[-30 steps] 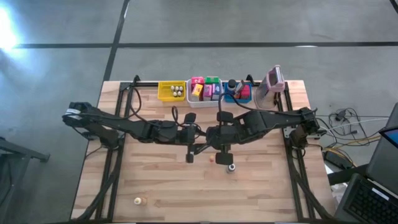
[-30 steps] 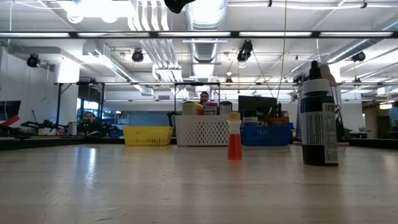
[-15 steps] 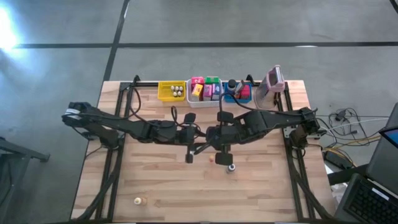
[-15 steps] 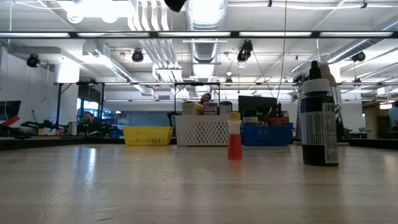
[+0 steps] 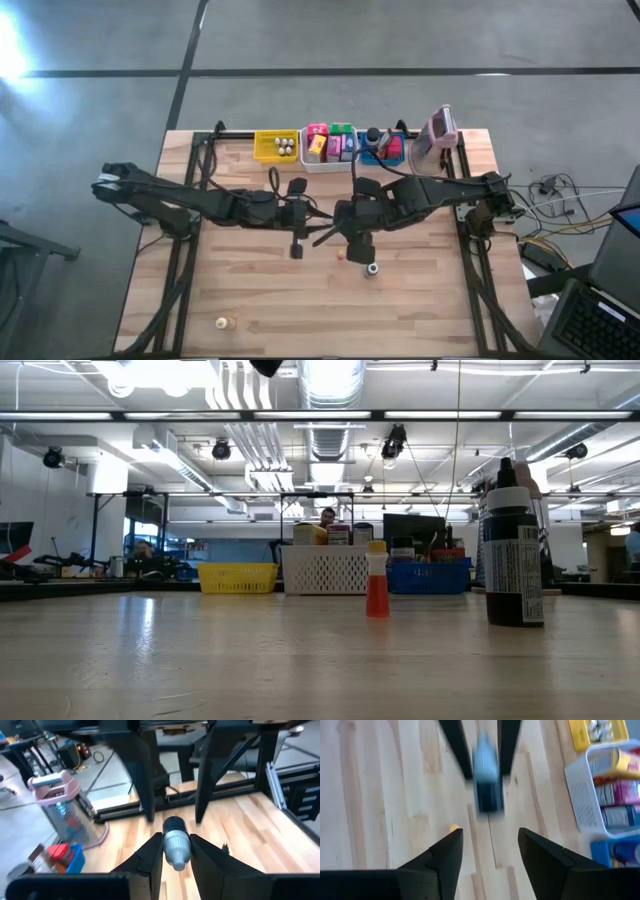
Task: Pick & Place Kitchen Items
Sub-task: Put the black food coloring bottle into the yellow basket
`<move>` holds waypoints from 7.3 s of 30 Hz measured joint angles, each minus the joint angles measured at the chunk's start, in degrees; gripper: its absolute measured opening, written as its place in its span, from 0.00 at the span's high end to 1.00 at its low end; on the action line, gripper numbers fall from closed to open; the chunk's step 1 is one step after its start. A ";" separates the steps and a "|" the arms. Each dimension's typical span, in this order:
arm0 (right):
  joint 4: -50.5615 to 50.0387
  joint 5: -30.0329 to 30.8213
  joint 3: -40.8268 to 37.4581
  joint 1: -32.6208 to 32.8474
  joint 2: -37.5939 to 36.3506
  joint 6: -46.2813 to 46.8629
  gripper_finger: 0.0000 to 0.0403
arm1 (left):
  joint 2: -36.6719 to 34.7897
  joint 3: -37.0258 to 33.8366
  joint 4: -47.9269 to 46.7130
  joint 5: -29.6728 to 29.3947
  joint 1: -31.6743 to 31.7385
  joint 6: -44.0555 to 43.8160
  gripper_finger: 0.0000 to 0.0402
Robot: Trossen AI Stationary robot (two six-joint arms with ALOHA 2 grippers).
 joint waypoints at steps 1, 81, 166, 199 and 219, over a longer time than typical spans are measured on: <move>-1.01 -0.01 0.00 0.06 -0.16 0.70 0.53 | -0.94 0.00 -1.68 -0.17 0.04 0.02 0.76; 37.13 9.43 -72.87 -11.61 -52.24 11.94 0.82 | 22.10 12.37 -49.03 12.00 56.80 7.34 0.77; 37.61 10.39 -72.87 -11.79 -52.21 9.46 0.88 | 31.28 18.95 -53.51 13.35 57.35 9.33 0.62; 37.71 10.39 -72.87 -11.79 -52.19 9.09 0.70 | 8.43 28.55 -66.47 12.69 54.01 1.08 0.59; 36.97 8.28 -71.69 14.10 -42.25 25.99 0.66 | -24.18 -5.08 -37.50 18.42 21.11 -14.75 0.59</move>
